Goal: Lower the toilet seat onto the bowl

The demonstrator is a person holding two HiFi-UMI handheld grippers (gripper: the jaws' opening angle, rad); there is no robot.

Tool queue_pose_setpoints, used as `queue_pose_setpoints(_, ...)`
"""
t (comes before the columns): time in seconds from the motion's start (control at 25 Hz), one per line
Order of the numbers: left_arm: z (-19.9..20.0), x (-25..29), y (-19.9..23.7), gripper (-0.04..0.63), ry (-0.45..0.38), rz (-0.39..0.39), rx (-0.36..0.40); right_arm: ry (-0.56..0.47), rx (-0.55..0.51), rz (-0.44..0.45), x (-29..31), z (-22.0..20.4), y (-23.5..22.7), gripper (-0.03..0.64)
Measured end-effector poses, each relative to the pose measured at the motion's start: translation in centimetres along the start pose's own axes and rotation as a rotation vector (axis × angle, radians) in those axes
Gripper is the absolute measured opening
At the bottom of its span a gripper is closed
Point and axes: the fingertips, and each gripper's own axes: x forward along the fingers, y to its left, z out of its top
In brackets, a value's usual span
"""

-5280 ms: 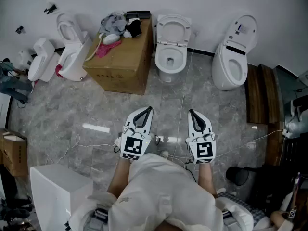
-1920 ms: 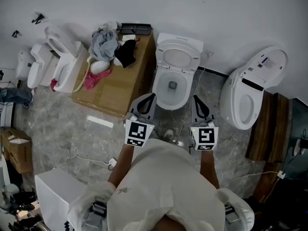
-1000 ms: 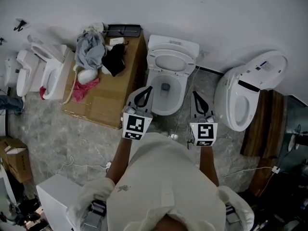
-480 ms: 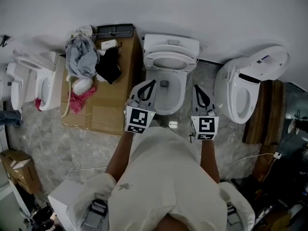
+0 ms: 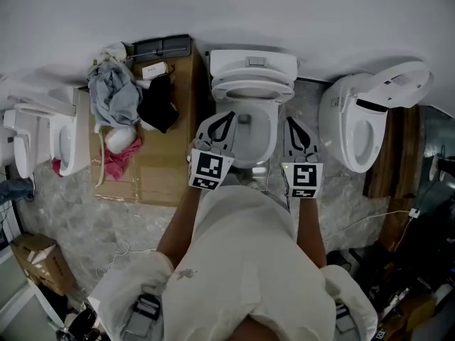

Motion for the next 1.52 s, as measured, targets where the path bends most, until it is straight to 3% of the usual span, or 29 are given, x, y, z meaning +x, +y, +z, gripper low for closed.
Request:
queue_pose_setpoints(0.76,-3.1,7.6,2.6,0.015,0.079,-0.094,-0.006,0.142,-0.072,-0.008,6.8,-3.9,-1.1,0.009)
queue_pose_setpoints(1.2,-6.0,10.3,3.8,0.017,0.149,-0.074,-0.006,0.212,-0.106,0.011,9.9,-7.1,-1.6,0.031)
queue_pose_setpoints(1.52,-7.4,12.1,4.8,0.038,0.181,-0.057,0.001,0.234,-0.191,0.054,12.6,-8.6,-1.1,0.058)
